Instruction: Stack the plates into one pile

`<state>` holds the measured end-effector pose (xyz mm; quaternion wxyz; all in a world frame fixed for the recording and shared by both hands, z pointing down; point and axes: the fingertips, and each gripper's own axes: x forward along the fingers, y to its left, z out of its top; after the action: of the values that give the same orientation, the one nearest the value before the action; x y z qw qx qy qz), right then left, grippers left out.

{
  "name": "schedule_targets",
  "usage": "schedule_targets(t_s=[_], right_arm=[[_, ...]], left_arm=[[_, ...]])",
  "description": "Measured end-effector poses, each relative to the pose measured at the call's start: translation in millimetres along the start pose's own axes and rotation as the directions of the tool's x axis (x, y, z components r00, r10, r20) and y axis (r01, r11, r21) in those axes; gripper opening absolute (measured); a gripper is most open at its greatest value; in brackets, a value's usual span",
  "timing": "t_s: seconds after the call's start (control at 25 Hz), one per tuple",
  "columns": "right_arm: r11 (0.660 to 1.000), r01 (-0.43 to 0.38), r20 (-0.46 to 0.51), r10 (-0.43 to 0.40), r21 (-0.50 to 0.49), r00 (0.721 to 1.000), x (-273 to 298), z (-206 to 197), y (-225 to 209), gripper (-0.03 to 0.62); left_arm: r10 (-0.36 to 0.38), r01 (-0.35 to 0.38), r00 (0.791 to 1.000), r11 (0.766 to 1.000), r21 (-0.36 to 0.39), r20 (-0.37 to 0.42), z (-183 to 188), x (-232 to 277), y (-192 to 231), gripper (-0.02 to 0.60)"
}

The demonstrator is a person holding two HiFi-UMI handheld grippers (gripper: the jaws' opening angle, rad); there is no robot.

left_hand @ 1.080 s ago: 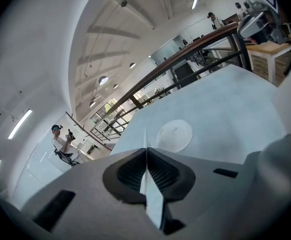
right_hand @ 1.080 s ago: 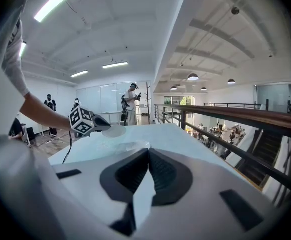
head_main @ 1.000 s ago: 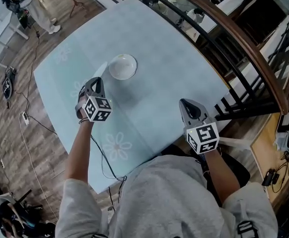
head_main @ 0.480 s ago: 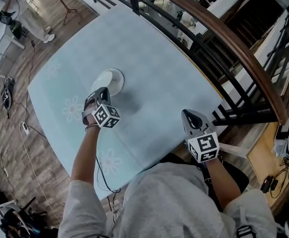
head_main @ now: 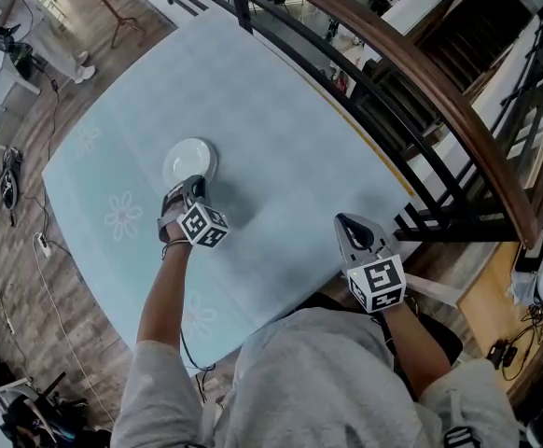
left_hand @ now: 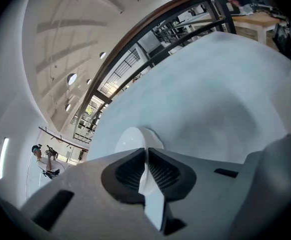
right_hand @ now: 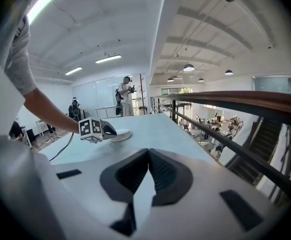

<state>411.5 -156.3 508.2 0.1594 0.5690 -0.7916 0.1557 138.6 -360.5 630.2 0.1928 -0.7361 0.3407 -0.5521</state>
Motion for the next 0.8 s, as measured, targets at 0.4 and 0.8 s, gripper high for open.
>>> schedule_targets(t_s=[0.4, 0.8], right_arm=[[1.000, 0.000, 0.019, 0.000, 0.015, 1.000, 9.8, 8.2, -4.9, 0.026], [0.998, 0.056, 0.049, -0.058, 0.042, 0.997, -6.2, 13.2, -21.0, 0.026]], left_arm=[[-0.210, 0.204, 0.977, 0.970, -0.129, -0.028, -8.6, 15.3, -24.7, 0.107], [0.022, 0.063, 0.980, 0.907, -0.417, 0.197, 9.7, -71.8, 14.0, 0.041]])
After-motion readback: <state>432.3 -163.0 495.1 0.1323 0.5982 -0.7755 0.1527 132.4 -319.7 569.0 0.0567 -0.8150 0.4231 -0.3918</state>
